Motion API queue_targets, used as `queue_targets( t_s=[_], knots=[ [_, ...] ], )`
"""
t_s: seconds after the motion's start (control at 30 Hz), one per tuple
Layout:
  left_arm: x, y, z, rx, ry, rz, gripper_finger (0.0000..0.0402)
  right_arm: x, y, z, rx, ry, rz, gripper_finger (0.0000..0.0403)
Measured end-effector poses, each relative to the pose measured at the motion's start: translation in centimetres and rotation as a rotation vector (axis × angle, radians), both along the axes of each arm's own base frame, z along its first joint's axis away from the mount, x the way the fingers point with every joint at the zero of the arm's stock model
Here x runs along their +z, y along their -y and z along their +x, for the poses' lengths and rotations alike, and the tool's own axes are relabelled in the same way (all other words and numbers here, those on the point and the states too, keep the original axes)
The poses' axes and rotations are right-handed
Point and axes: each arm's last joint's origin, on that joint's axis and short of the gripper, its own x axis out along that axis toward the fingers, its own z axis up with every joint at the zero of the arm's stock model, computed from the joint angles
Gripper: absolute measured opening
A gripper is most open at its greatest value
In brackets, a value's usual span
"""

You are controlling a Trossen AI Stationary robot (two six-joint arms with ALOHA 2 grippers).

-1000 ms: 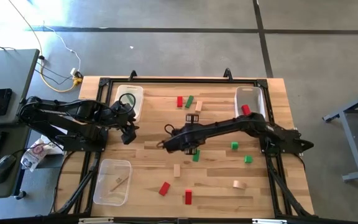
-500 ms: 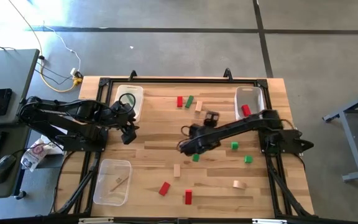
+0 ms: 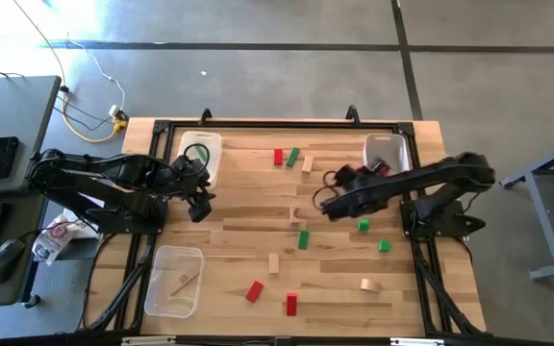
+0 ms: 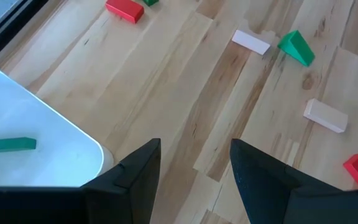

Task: Sort & place blocks by color
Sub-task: Put the red block in the gray bin

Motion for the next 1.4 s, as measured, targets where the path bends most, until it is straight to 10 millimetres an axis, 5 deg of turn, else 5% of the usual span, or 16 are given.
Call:
queue_targets(
  t_s=[0.43, 0.9, 1.23, 1.4],
  knots=[
    [0.0, 0.0, 0.0, -0.009, -0.003, 0.006, 0.018, -0.8, 4.9, -5.5, -0.34, 0.315, 0.011, 0.0106],
    [0.0, 0.0, 0.0, -0.009, -0.004, 0.005, 0.018, -4.1, 9.7, -8.0, -0.593, 0.253, 0.17, 0.0106],
    [0.0, 0.0, 0.0, -0.01, -0.004, 0.004, 0.018, -5.6, 11.2, -9.7, -0.692, 0.203, 0.298, 0.0107],
    [0.0, 0.0, 0.0, -0.011, -0.004, 0.003, 0.018, -6.5, 11.3, -10.4, -0.706, 0.168, 0.301, 0.0138]
  ],
)
